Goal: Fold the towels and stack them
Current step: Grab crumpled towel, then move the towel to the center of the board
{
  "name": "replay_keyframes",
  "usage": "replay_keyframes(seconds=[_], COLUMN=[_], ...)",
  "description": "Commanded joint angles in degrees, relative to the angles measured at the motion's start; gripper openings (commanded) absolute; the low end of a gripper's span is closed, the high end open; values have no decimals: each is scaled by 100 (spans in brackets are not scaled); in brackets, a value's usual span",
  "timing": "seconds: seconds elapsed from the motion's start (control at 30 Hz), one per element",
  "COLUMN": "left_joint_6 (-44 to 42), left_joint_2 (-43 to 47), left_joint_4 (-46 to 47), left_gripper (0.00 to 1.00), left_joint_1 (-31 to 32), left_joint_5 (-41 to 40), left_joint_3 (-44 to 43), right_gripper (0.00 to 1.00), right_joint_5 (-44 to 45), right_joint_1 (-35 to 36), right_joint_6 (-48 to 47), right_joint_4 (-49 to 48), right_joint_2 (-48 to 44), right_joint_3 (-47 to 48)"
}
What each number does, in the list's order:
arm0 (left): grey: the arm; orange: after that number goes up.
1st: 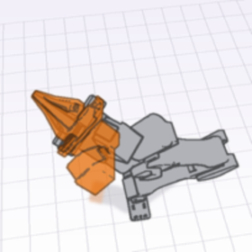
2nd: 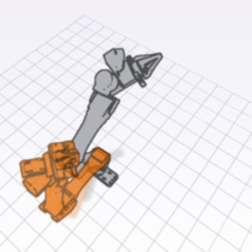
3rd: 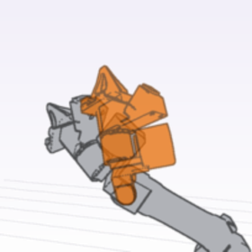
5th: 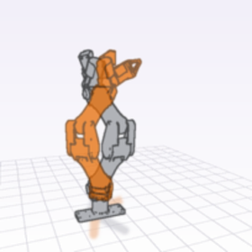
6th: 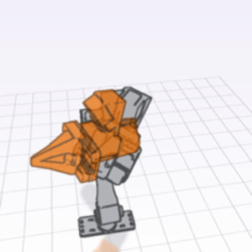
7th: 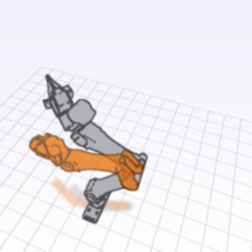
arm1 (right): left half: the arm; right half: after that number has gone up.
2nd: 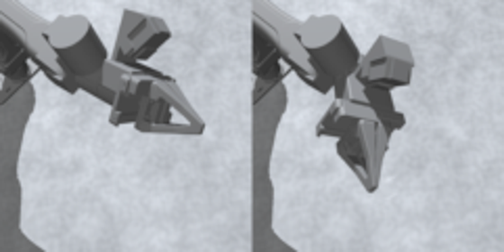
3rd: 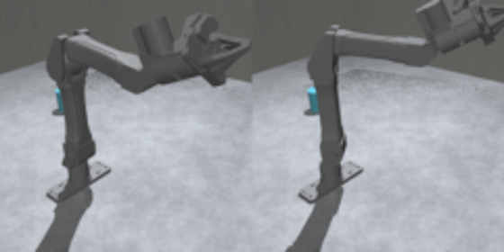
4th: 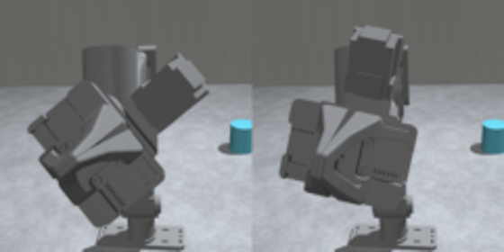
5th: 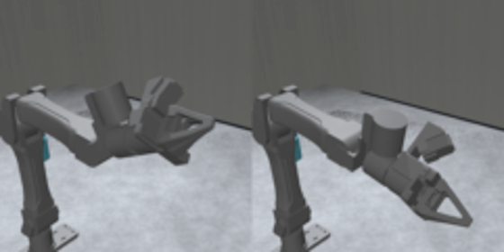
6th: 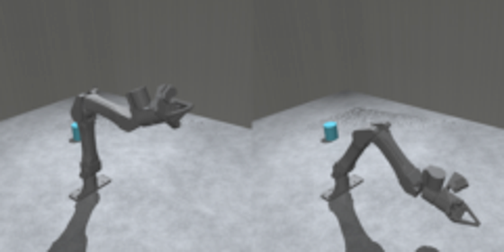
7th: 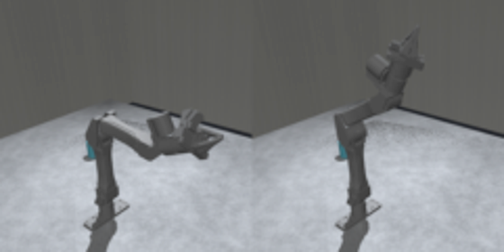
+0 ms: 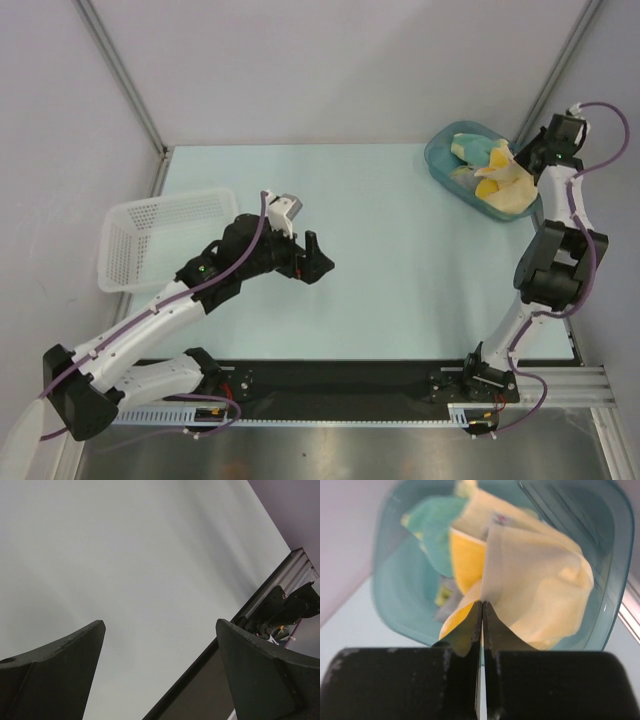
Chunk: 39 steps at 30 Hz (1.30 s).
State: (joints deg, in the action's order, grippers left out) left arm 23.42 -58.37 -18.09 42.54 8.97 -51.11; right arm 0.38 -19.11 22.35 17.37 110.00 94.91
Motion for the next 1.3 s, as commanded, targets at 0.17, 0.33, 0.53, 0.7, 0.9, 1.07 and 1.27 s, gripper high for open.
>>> replay_keyframes(seconds=[0.17,0.33,0.53,0.7,0.9,1.07,1.27], left_joint_6=[13,-57,-22,435,839,840,612], left_joint_2=[273,317,501,774,757,388,-463], left_joint_4=[-291,-652,-916,-820,-863,-697,338], left_gripper=[100,100,100,100,98,98,96], left_joint_1=[-97,-229,-308,-396,-782,-871,-871], left_joint_5=[-536,-765,-853,-651,-493,-326,69], left_joint_3=[-821,-1190,-1086,-358,127,180,-160], right_gripper=[0,0,0,0,0,3,45], right_joint_5=[-1425,-2068,-2403,-1858,-1576,-1805,-857], right_joint_1=[425,1128,3048,4905,6358,6815,6177], right_joint_6=[-108,225,691,965,675,428,437], right_joint_4=[855,1207,428,-488,-479,-147,917], right_joint_2=[-2042,-3000,-4133,-4233,-3643,-3503,-4231], right_joint_3=[862,459,-1789,-4118,-4604,-4859,-4378])
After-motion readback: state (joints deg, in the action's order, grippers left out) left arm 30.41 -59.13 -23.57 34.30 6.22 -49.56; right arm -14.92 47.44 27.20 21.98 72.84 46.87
